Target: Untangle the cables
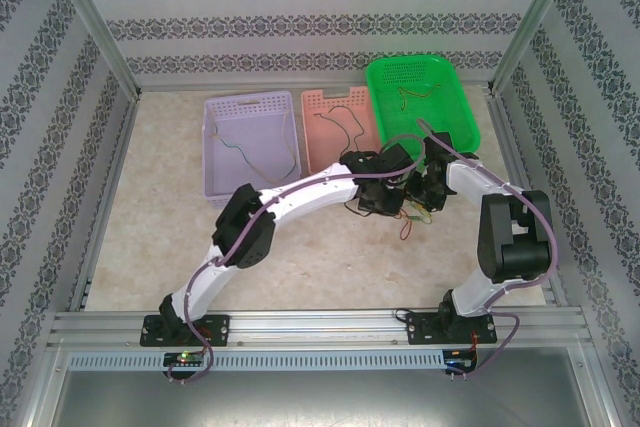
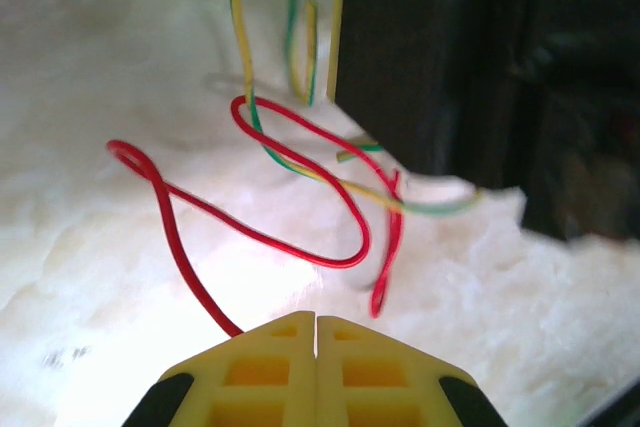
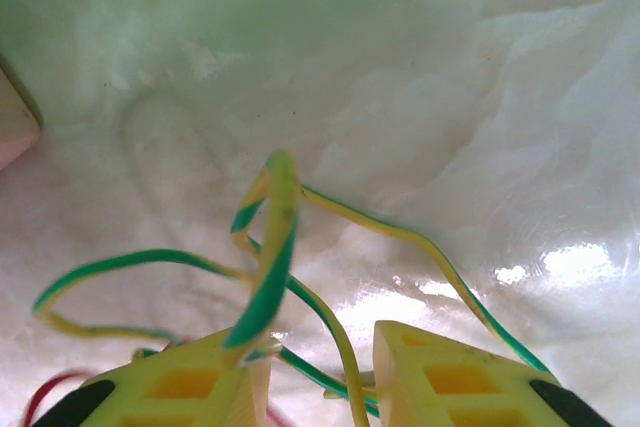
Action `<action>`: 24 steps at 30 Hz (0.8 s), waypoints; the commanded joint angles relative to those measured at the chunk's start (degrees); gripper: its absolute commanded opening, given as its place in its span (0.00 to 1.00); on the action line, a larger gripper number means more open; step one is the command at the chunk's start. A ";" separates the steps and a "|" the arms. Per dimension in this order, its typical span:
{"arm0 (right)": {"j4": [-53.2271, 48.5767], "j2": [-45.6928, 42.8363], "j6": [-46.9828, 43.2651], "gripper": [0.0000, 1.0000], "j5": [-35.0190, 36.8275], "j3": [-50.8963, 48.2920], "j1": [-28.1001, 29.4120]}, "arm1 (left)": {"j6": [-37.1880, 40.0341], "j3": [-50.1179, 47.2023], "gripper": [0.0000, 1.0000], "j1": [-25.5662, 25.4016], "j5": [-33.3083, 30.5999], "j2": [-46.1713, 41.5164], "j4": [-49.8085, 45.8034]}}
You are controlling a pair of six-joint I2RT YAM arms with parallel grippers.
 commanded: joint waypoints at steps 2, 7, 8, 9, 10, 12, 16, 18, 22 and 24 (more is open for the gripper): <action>-0.16 2.76 -0.10 0.27 0.12 1.22 -0.23 | -1.79 -10.40 0.00 0.25 -0.67 -13.11 3.75; -1.70 4.28 -0.79 0.03 2.42 2.10 -0.50 | -5.83 -23.24 0.00 4.57 1.26 -26.02 8.85; -2.15 4.43 -1.01 0.00 3.17 2.37 -0.54 | -6.68 -25.19 0.00 5.71 2.23 -28.10 9.69; -2.42 4.50 -1.08 0.00 3.79 2.62 -0.59 | -7.11 -27.07 0.00 6.70 2.32 -30.28 10.01; -2.54 4.59 -1.25 0.00 4.24 2.68 -0.67 | -7.33 -28.59 0.00 7.65 1.99 -32.45 9.87; -3.12 4.77 -1.65 0.00 5.25 3.09 -0.81 | -7.86 -30.90 0.00 9.83 1.79 -36.49 9.20; -3.88 4.78 -2.45 0.00 5.87 3.89 -1.11 | -8.65 -35.03 0.00 14.05 1.71 -44.14 8.57; -3.99 3.27 -3.04 0.00 5.00 4.38 -0.99 | -9.05 -36.73 0.00 15.74 2.70 -47.30 9.24; -4.63 -4.41 -2.63 0.30 3.96 5.15 -0.32 | -10.01 -39.51 0.00 18.48 3.42 -52.06 9.22; -6.23 -8.25 -1.32 0.36 2.65 6.22 0.00 | -10.86 -41.10 0.00 19.79 3.77 -53.81 10.16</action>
